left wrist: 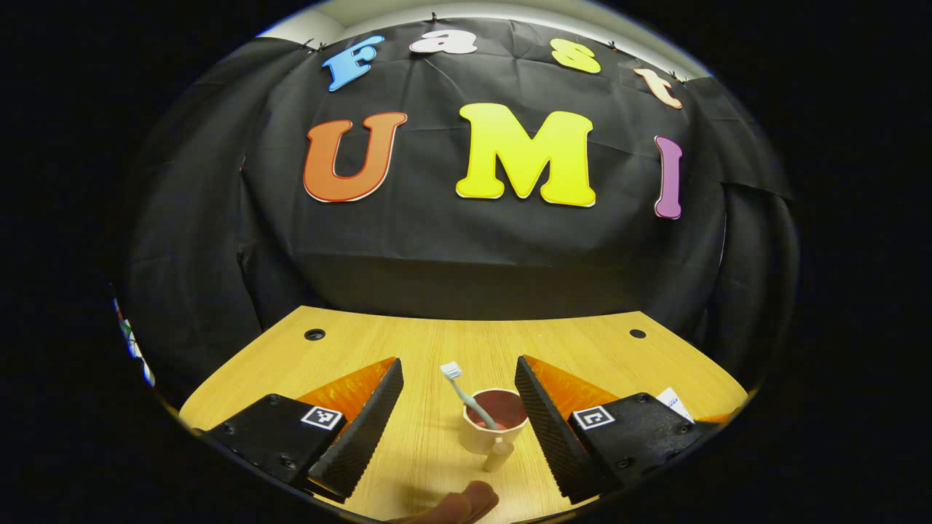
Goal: Put the toothbrush and toothpaste on the desktop into the cup, then pick up the cup and place it on the coaster on the desktop.
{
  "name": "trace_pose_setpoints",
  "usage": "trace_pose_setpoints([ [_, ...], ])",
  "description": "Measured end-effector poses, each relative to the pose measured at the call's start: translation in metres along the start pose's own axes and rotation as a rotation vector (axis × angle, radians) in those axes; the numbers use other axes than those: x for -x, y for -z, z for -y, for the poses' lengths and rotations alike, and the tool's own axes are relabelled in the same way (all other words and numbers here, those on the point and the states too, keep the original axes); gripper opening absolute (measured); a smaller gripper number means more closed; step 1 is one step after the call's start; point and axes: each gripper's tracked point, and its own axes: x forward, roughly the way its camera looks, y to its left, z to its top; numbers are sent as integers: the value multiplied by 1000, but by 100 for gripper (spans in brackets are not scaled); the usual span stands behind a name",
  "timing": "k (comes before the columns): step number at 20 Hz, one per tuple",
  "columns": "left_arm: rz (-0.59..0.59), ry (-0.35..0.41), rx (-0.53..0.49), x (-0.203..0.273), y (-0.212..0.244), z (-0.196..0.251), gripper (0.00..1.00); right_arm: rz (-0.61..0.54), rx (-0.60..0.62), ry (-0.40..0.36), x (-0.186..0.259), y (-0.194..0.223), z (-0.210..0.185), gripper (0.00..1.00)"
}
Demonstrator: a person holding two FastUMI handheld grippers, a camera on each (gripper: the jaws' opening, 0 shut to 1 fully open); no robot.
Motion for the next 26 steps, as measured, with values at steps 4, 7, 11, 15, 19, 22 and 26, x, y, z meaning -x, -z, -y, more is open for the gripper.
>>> trace_pose_setpoints([
  [4,38,-60,5,28,-1,-35,98,70,3,-52,-35,-44,-34,24],
  [7,24,-106,14,42,10,-62,98,133,-2,-81,-67,-77,-62,24],
  [11,24,-133,-25,54,25,-85,99,159,-36,-164,-119,-88,-113,24],
  [15,15,-116,12,49,35,-94,98,162,-33,-202,-162,-80,-146,27],
  [19,-28,-109,32,37,51,-98,99,129,-43,-192,-186,-61,-144,27],
  [22,-37,-85,34,33,53,-87,99,134,-37,-194,-189,-61,-142,29],
  [26,-47,-70,30,32,56,-78,99,126,-33,-200,-188,-57,-142,31],
])
